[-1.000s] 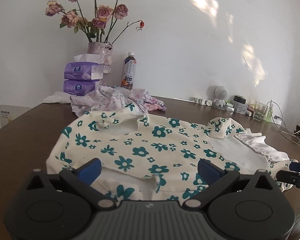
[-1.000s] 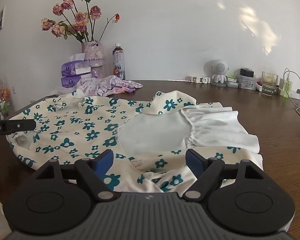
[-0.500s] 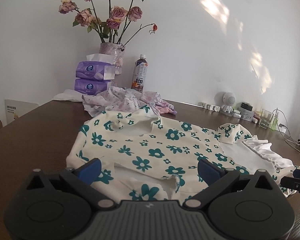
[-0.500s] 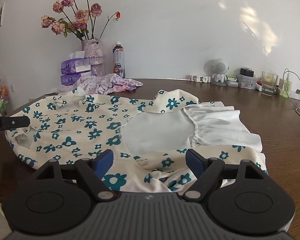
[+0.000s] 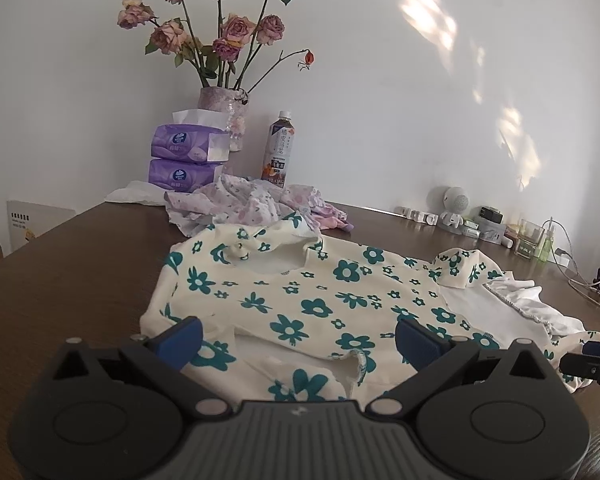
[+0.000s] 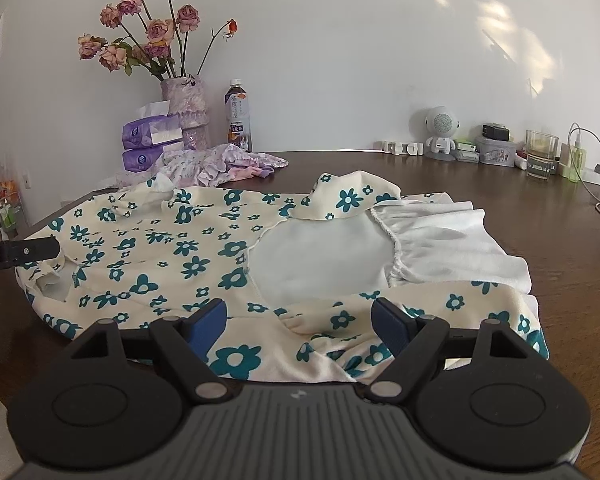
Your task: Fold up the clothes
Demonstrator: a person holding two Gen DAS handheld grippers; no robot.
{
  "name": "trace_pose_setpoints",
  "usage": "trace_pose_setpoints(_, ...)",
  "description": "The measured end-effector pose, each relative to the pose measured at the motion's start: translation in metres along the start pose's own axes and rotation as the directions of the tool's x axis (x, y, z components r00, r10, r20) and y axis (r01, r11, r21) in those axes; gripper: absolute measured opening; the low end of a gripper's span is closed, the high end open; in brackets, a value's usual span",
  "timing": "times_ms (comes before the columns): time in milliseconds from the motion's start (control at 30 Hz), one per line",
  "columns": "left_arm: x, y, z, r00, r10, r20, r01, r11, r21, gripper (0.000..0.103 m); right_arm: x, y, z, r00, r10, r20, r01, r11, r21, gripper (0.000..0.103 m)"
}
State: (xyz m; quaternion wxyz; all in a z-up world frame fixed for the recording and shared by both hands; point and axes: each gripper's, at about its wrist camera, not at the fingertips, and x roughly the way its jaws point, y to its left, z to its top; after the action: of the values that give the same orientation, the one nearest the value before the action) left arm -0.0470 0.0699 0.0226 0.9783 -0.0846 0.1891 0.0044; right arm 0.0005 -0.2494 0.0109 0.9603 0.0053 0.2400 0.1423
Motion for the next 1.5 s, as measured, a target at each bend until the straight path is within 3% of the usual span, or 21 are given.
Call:
trace_pose_setpoints(367,-0.006,0.016,0.013,0.997,0.064,0.034,-0.064,0.998,0.015,0.103,-0.001,-0.014,0.002,0.999,-0.038,-0.007,0.039,0.996,0.074,0.082)
trace_pose_setpoints(833,0.003,0.035,0.017,0.984,0.176,-0.023,-0.176,0.984,-0.017,0.103,0.002,-0.028,0.003,0.996,-0.084,-0.018,0.085,0.99,0.113,0.082)
trace_pose_setpoints(1500,0.005,0.035,0.014,0.989,0.141,-0.036,-0.143,0.989,-0.036,0.103,0.006,-0.027,-0.001,0.996,-0.076,-0.037,0.08,0.99,0.116,0.082)
